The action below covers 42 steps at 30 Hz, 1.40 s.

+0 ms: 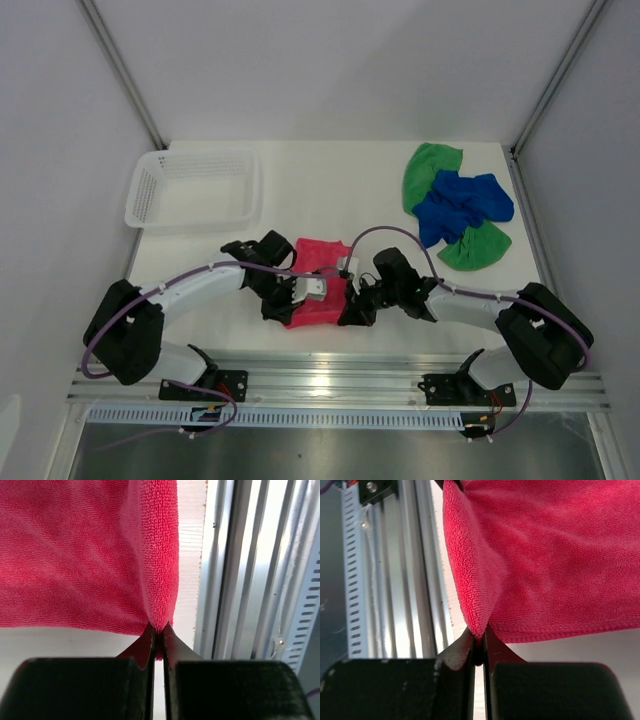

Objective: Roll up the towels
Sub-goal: Roll the towel

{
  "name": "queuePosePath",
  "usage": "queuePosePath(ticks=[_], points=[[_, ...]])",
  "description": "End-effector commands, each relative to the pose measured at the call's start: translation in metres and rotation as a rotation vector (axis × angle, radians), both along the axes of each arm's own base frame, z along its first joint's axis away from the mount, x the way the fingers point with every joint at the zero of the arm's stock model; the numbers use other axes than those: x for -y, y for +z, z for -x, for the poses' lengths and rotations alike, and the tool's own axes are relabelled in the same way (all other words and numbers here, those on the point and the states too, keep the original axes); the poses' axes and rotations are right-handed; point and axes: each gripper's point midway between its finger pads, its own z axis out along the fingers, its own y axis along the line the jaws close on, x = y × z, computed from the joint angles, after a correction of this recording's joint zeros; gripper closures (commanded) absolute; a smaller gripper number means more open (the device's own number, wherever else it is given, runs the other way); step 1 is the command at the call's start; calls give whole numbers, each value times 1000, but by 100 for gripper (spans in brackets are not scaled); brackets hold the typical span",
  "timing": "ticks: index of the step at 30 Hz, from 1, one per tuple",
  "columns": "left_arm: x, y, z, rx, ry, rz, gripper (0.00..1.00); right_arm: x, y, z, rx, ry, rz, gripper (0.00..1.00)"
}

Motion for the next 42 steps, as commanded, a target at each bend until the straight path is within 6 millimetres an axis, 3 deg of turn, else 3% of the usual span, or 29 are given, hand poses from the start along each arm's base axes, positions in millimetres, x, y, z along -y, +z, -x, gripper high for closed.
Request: queuePosePath(ticks=[1, 3, 7, 12, 16, 22, 28, 30, 33, 34, 36, 39, 40, 42], points=[[0, 8, 11, -78, -36, 14, 97, 4, 0, 15, -122, 84, 35, 100], [5, 10, 4, -87, -12, 20, 98, 5, -7, 10, -145, 73, 58, 100], [8, 5, -6, -126, 24, 12, 99, 10, -22, -8, -191, -6, 129, 82], [8, 1, -18, -132, 43, 8, 98, 13, -12, -35, -148, -104, 75, 73], [13, 1, -23, -144, 36, 16, 95, 13, -10, -35, -160, -114, 49, 65], [18, -10, -33, -220, 72, -46, 93, 28, 5, -30, -109, -164, 7, 64], [15, -17, -41, -235, 107, -73, 94, 42, 34, -42, -3, -269, -40, 65], [12, -18, -42, -246, 126, -78, 93, 34, 47, -43, 21, -268, -94, 69], [11, -20, -47, -256, 157, -98, 91, 10, 65, -26, 67, -167, -203, 80], [10, -22, -47, -261, 162, -110, 91, 0, 67, -11, 60, -102, -235, 83], [12, -20, -53, -260, 175, -111, 91, -11, 79, -5, 84, -83, -345, 90], [10, -22, -57, -262, 191, -126, 91, -23, 69, -3, 104, -69, -357, 94], [9, -23, -57, -266, 195, -128, 89, -28, 56, 1, 99, -57, -324, 94], [7, -24, -58, -264, 200, -137, 88, -36, 52, -11, 142, -105, -306, 96]])
